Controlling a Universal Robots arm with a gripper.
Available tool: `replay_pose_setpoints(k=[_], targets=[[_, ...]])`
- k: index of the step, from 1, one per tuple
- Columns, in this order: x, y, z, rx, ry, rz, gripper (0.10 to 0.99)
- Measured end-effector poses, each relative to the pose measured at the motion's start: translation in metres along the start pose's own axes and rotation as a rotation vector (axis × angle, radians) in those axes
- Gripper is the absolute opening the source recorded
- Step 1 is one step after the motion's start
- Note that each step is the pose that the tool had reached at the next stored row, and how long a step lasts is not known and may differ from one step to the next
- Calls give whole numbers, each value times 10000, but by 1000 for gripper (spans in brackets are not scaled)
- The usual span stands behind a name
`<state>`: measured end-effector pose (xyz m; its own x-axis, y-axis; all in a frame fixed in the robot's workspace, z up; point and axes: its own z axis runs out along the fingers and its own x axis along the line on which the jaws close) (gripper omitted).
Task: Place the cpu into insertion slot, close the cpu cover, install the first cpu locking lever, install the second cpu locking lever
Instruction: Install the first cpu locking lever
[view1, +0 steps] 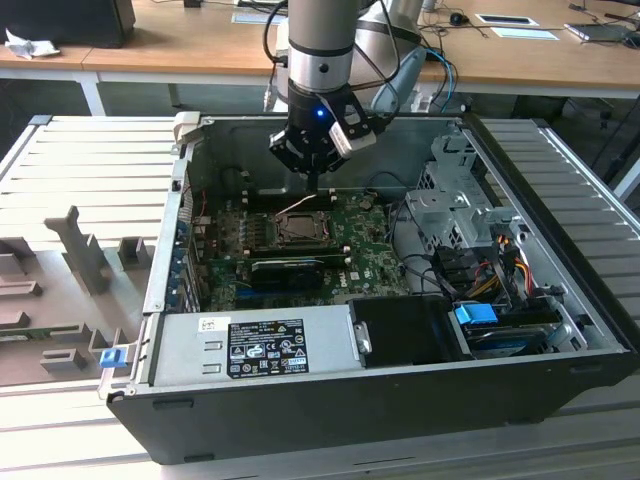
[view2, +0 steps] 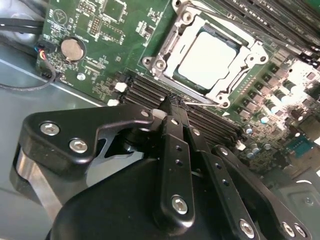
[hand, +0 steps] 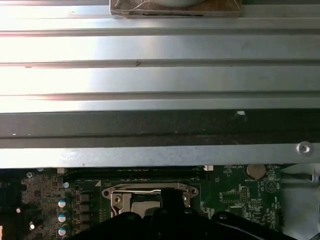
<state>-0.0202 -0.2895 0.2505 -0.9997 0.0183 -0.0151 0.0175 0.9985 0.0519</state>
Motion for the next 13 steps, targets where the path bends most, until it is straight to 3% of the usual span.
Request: replay_pose_setpoints(k=[9,13], targets=[[172,-9,2,-15,0,-12,106],[181,-9,2,-15,1,-13,106]])
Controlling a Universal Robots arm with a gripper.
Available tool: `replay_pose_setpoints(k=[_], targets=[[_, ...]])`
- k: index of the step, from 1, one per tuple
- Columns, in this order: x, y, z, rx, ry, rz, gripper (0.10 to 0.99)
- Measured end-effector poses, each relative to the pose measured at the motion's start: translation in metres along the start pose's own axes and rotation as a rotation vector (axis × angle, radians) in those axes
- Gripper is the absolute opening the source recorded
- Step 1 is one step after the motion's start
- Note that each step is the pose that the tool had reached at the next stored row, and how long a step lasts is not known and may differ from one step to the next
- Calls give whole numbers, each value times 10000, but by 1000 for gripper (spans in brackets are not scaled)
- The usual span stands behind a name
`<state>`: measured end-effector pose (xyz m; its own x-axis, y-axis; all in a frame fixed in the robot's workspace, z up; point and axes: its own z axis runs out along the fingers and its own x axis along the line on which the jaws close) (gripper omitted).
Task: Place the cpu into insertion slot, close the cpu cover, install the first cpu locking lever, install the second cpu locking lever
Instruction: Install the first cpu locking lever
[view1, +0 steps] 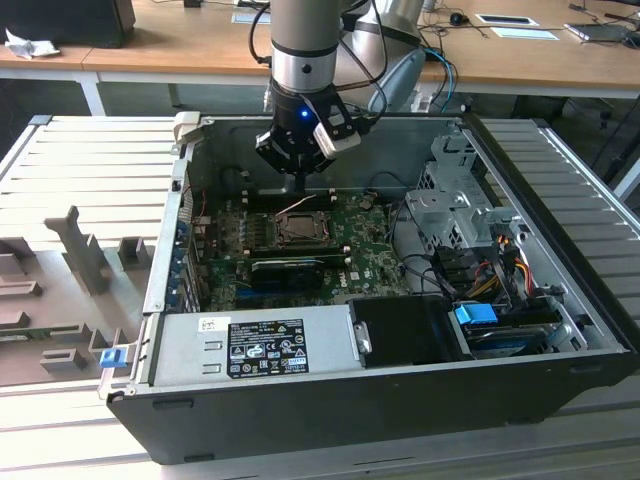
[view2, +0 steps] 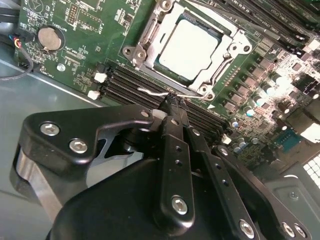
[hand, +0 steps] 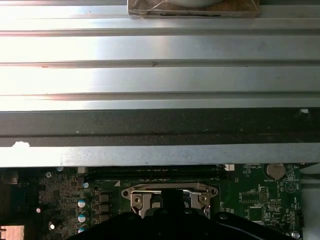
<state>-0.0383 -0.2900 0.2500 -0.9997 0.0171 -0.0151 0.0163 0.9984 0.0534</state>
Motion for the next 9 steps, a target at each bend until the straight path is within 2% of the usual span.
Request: replay_pose_setpoints(k=[4,6,7,9], targets=[[1,0,1,-1,6,-93,106],[0,-1,13,-10,33,-619,106],[6,-2,20,-22,46,-854,106],[14,-2,32,-99,43,-855,106]])
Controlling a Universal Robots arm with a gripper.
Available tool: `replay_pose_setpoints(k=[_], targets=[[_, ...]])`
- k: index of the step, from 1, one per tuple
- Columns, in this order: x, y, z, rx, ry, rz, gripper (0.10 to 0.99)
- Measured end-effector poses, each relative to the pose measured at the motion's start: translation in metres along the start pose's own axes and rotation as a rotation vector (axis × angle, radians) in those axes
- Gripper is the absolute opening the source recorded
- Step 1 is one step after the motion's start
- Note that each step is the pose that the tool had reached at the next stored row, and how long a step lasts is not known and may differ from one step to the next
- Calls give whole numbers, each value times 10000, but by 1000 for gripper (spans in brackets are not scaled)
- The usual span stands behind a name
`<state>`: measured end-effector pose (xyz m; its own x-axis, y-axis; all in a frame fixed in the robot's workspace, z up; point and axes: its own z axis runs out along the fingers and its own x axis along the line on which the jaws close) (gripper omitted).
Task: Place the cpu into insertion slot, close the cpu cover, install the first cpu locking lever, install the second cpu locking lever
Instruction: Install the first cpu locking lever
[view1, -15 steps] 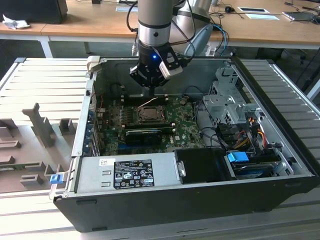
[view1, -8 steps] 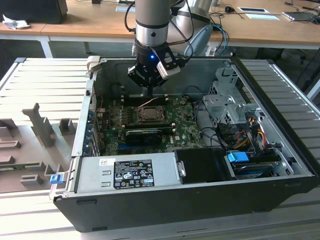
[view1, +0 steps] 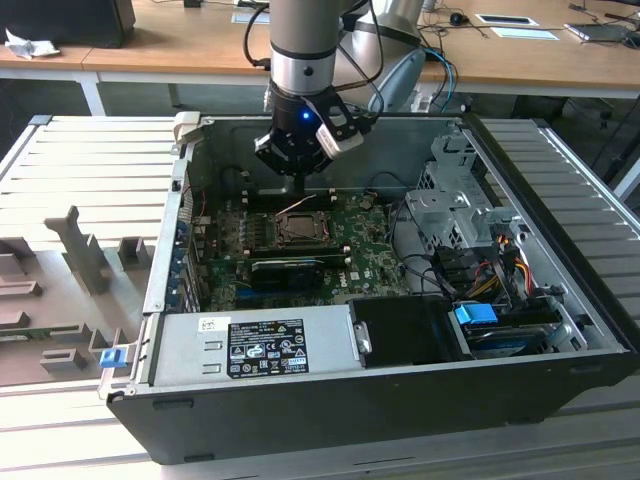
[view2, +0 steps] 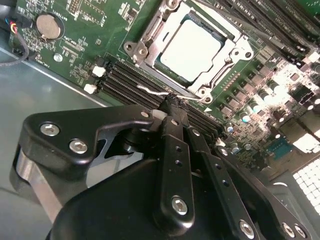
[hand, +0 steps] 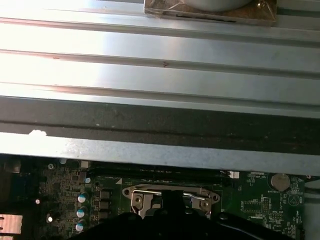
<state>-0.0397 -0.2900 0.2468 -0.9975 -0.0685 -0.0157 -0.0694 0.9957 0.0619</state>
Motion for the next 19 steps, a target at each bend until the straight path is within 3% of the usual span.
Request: replay_pose_setpoints(k=[2,13,19], targets=[[1,-1,16,-69,-6,2,106],[0,-2,33,-72,-7,2,106],[-12,2,100,-81,-6,1,106]])
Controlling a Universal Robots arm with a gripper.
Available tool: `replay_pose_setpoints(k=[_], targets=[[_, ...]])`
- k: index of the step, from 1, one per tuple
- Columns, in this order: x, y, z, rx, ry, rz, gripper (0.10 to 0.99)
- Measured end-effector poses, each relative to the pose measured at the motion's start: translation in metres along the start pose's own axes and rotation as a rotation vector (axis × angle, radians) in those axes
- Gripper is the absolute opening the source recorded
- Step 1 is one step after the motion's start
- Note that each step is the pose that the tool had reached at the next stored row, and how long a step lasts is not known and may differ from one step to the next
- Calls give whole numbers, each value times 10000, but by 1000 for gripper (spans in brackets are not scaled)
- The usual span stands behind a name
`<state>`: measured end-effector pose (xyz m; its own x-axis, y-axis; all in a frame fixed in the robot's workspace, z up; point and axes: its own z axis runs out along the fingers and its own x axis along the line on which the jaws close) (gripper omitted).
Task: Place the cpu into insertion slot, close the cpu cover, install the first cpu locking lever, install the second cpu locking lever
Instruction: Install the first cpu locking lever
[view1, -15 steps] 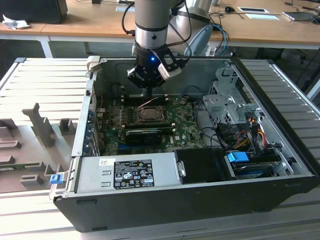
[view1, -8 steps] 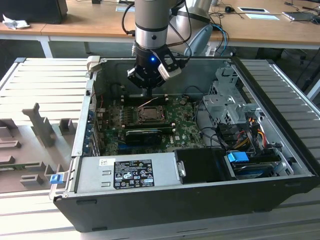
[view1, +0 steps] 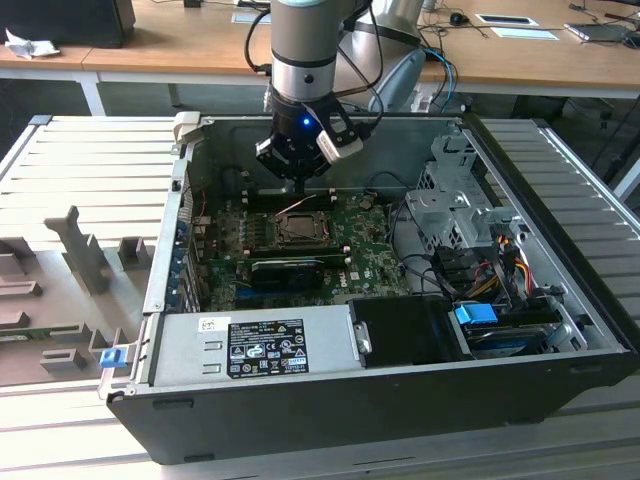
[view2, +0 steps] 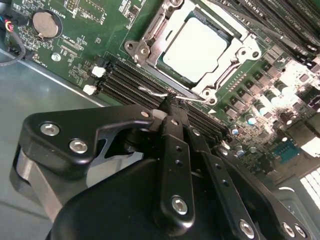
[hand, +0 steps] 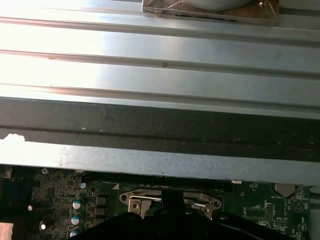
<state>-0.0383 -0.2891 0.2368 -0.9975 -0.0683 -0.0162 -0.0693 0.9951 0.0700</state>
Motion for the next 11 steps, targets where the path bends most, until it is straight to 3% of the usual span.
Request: replay_pose_setpoints(k=[1,2,3,4,5,7,11], targets=[[0,1,9,-11,0,0,106],[1,10,45,-153,-10,3,106],[0,17,83,-161,-11,3,106],[-16,40,124,-72,-4,1,106],[-42,62,143,-47,-3,-4,106],[-120,59,158,-28,-2,-3,106],[-122,50,177,-15,-1,-3,106]])
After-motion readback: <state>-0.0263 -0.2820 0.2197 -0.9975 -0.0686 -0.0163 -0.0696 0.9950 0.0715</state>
